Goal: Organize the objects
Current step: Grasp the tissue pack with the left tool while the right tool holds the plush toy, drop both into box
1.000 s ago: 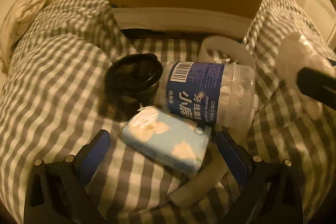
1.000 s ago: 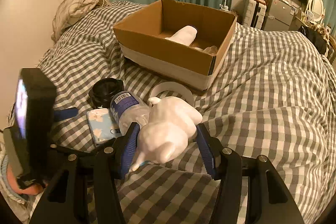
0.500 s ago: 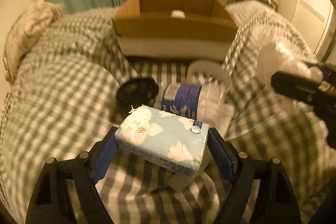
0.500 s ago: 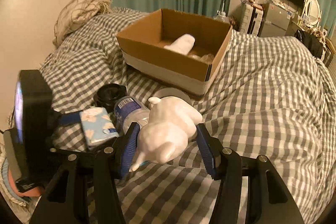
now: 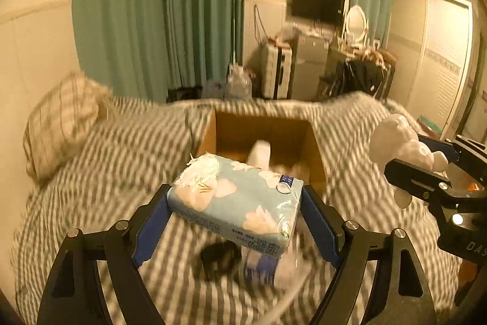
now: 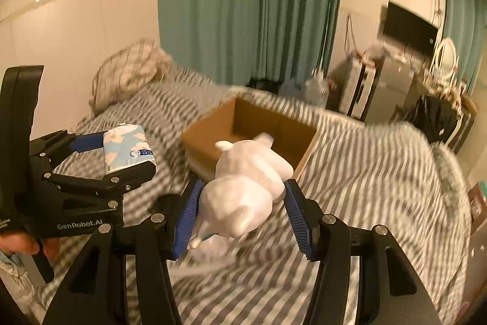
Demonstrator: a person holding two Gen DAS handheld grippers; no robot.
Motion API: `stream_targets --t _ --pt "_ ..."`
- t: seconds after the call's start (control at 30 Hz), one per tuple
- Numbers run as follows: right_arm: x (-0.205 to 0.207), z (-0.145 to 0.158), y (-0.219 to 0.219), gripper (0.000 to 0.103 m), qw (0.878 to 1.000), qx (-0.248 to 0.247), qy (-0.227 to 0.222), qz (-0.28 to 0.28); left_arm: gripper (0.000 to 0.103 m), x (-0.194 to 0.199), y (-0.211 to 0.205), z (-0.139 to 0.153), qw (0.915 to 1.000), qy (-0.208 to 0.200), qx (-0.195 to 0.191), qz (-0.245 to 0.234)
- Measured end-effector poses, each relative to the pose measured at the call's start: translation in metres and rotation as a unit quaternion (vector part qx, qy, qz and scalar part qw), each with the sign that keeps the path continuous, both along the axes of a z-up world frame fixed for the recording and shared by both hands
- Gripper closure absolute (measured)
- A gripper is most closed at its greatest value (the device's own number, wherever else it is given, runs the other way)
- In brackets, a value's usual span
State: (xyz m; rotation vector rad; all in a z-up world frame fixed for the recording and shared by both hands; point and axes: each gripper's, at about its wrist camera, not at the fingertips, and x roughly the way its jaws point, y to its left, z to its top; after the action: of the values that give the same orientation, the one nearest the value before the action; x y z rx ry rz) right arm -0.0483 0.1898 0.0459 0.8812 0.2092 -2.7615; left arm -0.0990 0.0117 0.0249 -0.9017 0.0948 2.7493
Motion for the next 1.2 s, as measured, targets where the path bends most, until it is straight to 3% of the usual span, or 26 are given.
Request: stream_targets --t 0.2,0.37,0.5,0.77,0.93,1.0,1.1,1.2 --pt "-0.056 0.034 0.005 0.048 1.0 0.004 0.027 -0.009 0.018 -0.055 0.01 0.028 0.9995 0.027 0.014 -0.001" --pt "-0.105 0.036 0.01 0.048 1.0 0.009 0.022 -0.02 0.018 -0.106 0.023 0.024 0.9996 0.026 0.011 -0.001" --pt "-0.147 0.019 0.015 0.048 1.0 0.009 0.001 -0.026 0.018 -0.136 0.031 -0.001 1.0 0.008 0.005 0.0" --pt "-0.207 -0.048 0.024 0.048 0.998 0.007 -0.059 -0.037 0.018 -0.177 0.043 -0.065 0.9991 -0.039 -0.016 0.006" --pt "-0.22 -0.075 0.031 0.048 0.996 -0.002 -0.078 -0.037 0.017 -0.179 0.047 -0.08 0.9989 -0.041 -0.023 0.003" --pt "-0.221 -0.075 0.036 0.047 0.996 -0.012 -0.08 -0.037 0.009 -0.178 0.047 -0.08 0.999 -0.04 -0.021 0.004" --pt "-0.215 -0.066 0.044 0.01 0.997 -0.021 -0.063 -0.048 0.0 -0.174 0.044 -0.074 0.9985 -0.037 -0.027 0.028" --pt "-0.198 -0.043 0.05 0.01 0.997 -0.032 -0.041 -0.051 0.0 -0.161 0.039 -0.059 0.9987 -0.032 -0.026 0.03"
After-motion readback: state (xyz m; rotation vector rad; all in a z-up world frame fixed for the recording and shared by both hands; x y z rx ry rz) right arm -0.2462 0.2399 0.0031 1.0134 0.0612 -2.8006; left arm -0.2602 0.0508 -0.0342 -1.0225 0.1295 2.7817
